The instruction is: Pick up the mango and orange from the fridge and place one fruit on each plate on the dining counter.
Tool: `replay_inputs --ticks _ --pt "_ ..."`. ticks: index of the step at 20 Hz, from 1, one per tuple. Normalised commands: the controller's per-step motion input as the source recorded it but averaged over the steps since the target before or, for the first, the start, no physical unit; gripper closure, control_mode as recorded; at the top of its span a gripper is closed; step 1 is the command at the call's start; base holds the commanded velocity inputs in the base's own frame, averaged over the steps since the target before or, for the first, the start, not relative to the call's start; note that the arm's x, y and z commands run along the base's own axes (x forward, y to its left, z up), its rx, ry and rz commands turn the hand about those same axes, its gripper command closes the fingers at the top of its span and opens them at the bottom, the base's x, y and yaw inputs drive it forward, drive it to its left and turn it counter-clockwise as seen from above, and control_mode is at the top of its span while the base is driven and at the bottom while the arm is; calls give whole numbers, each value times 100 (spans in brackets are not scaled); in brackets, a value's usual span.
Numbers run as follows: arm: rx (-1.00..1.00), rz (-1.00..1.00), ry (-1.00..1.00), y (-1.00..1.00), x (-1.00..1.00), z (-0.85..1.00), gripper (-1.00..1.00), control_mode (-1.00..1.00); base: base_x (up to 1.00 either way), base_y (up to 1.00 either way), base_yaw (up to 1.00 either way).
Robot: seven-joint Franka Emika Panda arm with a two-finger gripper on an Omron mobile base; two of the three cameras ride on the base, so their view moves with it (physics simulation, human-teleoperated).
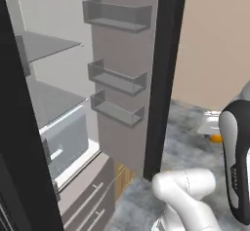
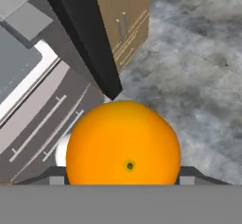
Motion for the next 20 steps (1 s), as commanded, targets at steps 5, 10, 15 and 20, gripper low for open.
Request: replay_inputs --ticks 5,10,15,20 --pt "0 0 0 0 0 0 100 100 7 -39 -86" --pt "0 0 0 0 0 0 100 100 4 -41 -86" --pt "0 0 0 0 0 0 100 100 24 -42 -79" --pt "0 0 0 0 0 0 100 100 78 -40 -49"
